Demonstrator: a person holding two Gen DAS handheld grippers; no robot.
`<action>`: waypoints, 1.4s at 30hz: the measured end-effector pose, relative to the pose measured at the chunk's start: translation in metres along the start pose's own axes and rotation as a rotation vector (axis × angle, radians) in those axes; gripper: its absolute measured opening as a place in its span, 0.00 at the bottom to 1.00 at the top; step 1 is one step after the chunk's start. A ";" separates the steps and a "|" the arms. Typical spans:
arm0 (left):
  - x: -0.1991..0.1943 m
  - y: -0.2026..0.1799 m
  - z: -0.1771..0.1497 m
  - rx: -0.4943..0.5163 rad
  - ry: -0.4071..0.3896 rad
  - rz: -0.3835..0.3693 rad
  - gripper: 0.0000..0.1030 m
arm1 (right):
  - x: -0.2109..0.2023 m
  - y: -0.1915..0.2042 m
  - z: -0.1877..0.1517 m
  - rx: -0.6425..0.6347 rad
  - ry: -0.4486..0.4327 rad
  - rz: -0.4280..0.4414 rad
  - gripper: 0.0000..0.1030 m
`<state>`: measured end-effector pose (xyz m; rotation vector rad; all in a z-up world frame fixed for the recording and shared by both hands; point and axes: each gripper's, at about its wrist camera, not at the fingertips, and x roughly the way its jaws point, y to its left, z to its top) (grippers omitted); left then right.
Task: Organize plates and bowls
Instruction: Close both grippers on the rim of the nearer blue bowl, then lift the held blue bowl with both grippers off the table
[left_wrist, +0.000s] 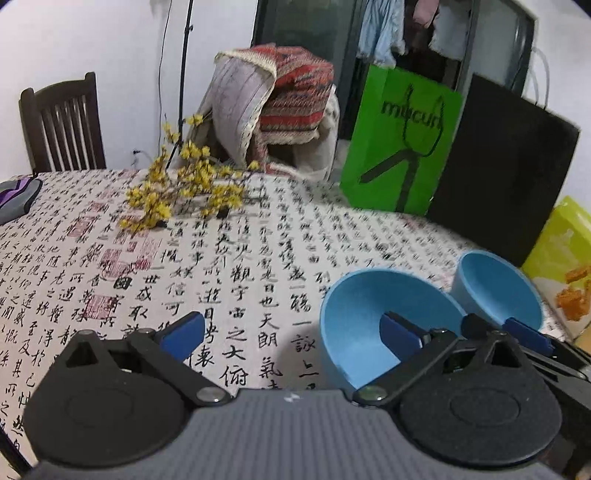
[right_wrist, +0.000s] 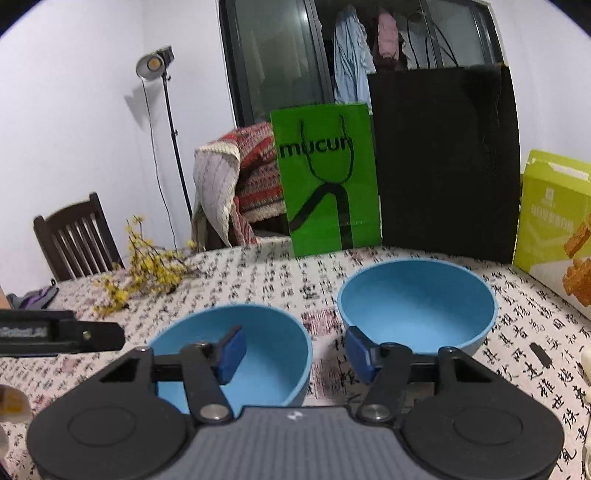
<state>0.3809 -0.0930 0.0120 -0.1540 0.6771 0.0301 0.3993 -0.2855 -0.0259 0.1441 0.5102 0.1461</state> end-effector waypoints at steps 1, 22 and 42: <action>0.005 -0.001 0.000 -0.004 0.015 0.004 0.99 | 0.003 0.000 -0.001 -0.002 0.013 -0.015 0.57; 0.041 -0.022 -0.015 0.065 0.076 -0.018 0.21 | 0.029 -0.003 -0.010 0.050 0.124 0.028 0.16; 0.023 -0.025 -0.015 0.060 0.048 -0.042 0.19 | 0.018 -0.002 -0.005 0.073 0.111 0.037 0.14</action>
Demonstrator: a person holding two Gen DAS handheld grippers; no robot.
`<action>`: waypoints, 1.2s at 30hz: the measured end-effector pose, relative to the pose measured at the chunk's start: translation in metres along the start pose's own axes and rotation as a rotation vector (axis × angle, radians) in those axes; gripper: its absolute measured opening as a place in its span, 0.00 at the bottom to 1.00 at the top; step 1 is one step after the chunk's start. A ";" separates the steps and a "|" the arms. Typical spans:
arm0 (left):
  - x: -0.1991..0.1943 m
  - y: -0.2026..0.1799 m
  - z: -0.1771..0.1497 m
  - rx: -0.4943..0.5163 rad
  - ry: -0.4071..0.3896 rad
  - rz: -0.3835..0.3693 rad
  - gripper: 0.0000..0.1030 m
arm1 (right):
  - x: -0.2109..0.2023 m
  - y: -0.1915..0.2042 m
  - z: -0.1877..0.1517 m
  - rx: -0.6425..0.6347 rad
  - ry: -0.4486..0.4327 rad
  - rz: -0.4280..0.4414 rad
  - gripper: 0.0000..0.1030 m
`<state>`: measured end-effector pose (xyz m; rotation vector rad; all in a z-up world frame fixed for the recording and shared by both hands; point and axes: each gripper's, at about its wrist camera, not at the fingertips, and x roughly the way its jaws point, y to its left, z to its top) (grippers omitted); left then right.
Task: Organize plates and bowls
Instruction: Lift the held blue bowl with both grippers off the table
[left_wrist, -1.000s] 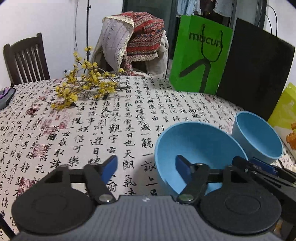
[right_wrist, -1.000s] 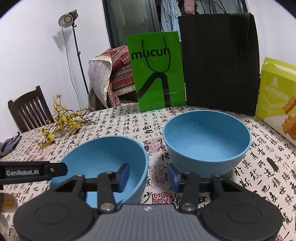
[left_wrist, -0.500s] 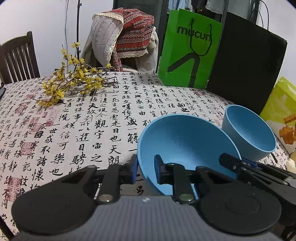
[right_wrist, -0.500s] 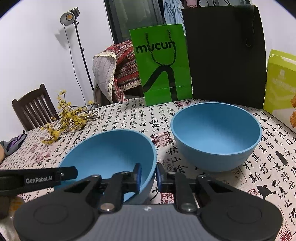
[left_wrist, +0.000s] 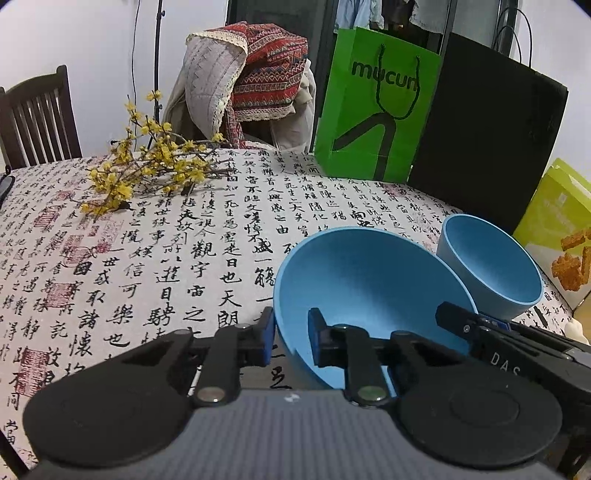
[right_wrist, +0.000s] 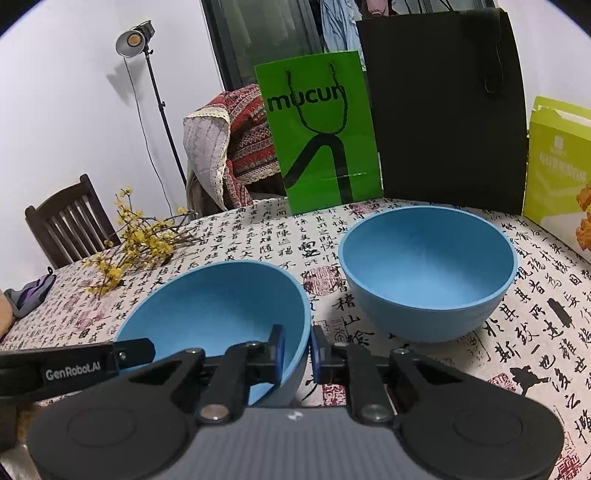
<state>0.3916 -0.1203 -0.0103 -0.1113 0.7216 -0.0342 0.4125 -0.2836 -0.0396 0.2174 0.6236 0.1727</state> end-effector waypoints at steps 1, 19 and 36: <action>-0.002 0.001 0.001 0.000 -0.004 0.001 0.19 | -0.002 0.001 0.001 -0.002 -0.004 0.005 0.14; -0.036 0.012 0.003 -0.021 -0.050 0.015 0.19 | -0.028 0.025 0.001 -0.032 -0.037 0.012 0.14; -0.077 0.043 -0.007 -0.045 -0.082 0.029 0.19 | -0.051 0.064 -0.004 -0.070 -0.051 0.042 0.14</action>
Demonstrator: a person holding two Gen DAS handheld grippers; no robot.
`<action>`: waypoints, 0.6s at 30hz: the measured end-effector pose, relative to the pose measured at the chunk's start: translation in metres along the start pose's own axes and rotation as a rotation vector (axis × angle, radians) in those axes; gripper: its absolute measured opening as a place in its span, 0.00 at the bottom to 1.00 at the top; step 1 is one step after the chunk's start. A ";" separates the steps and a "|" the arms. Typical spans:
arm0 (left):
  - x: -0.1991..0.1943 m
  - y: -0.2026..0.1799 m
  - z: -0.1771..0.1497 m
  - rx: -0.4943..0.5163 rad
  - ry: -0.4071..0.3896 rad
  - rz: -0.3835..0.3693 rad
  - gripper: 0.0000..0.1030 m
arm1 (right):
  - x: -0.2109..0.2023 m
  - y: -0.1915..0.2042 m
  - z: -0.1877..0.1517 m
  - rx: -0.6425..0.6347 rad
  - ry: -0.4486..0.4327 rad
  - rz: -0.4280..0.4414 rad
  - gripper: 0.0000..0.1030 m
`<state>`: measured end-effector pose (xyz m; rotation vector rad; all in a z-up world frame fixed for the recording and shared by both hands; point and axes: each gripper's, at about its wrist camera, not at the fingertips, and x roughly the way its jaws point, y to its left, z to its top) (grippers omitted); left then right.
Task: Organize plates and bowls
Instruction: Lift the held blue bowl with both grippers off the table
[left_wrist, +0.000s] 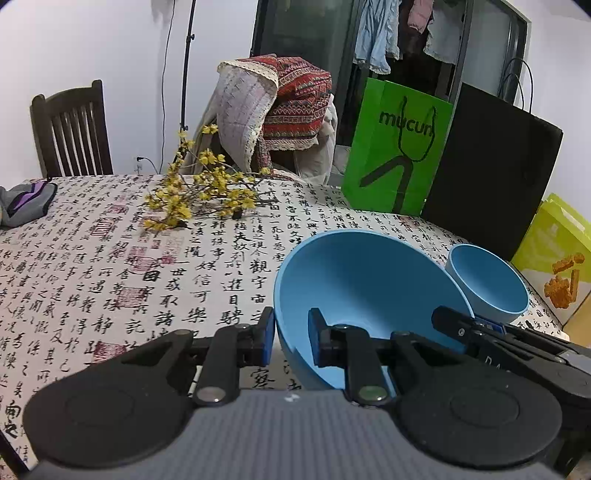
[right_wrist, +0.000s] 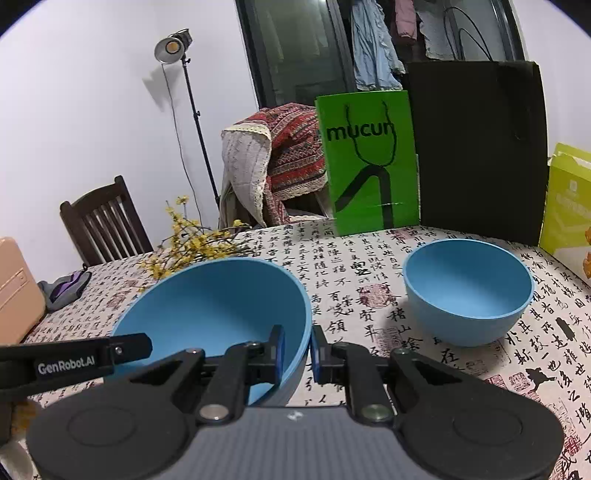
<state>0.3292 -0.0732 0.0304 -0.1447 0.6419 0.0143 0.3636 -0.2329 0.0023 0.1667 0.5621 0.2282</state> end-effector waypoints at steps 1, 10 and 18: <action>-0.002 0.002 0.000 -0.001 -0.001 0.001 0.19 | -0.001 0.003 0.000 -0.003 -0.001 0.000 0.14; -0.016 0.016 -0.004 -0.016 -0.012 0.004 0.19 | -0.010 0.019 -0.002 -0.018 -0.004 0.008 0.14; -0.029 0.030 -0.008 -0.035 -0.023 0.011 0.19 | -0.019 0.032 -0.006 -0.036 -0.006 0.021 0.14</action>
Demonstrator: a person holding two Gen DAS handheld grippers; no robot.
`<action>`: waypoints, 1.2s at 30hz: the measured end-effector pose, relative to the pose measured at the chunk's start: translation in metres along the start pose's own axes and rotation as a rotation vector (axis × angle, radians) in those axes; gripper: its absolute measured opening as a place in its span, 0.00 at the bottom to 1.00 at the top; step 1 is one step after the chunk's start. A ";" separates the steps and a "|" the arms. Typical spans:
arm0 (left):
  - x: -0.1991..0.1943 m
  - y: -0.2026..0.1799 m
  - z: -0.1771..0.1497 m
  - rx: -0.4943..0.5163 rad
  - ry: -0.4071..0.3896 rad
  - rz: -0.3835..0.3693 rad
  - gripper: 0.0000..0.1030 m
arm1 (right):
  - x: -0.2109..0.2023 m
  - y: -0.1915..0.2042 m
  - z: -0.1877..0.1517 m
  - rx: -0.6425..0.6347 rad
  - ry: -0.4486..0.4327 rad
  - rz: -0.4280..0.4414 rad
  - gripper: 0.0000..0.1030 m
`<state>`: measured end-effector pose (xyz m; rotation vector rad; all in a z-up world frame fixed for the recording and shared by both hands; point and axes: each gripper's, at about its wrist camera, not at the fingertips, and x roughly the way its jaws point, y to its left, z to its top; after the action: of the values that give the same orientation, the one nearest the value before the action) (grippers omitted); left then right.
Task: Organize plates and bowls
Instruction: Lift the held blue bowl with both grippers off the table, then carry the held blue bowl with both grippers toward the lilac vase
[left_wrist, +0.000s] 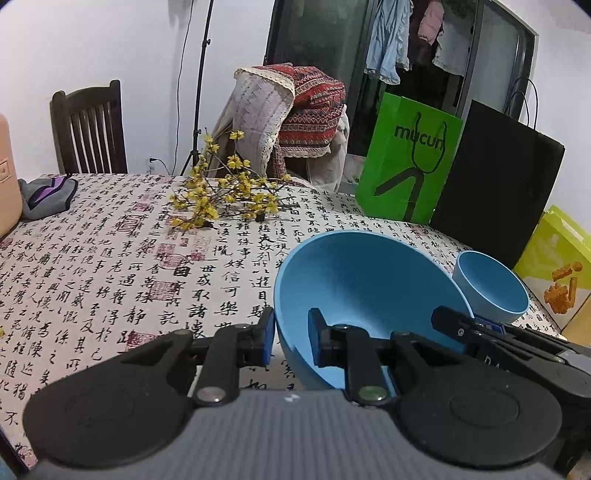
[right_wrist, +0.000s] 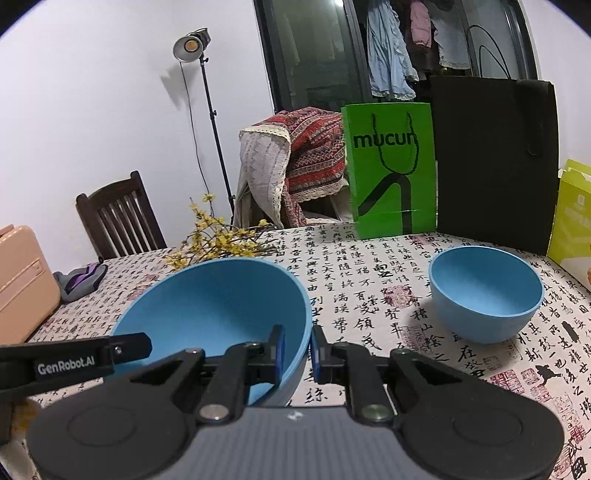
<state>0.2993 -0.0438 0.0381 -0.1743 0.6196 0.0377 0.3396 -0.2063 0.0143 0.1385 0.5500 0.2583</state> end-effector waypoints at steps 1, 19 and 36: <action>-0.002 0.002 -0.001 -0.004 -0.001 0.000 0.19 | -0.001 0.002 0.000 -0.001 0.000 0.002 0.14; -0.039 0.033 -0.011 -0.041 -0.033 0.025 0.19 | -0.021 0.038 -0.010 -0.017 -0.006 0.041 0.14; -0.071 0.061 -0.024 -0.067 -0.059 0.063 0.19 | -0.038 0.071 -0.021 -0.041 -0.012 0.082 0.14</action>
<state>0.2226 0.0129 0.0506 -0.2179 0.5650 0.1238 0.2827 -0.1477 0.0301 0.1228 0.5271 0.3477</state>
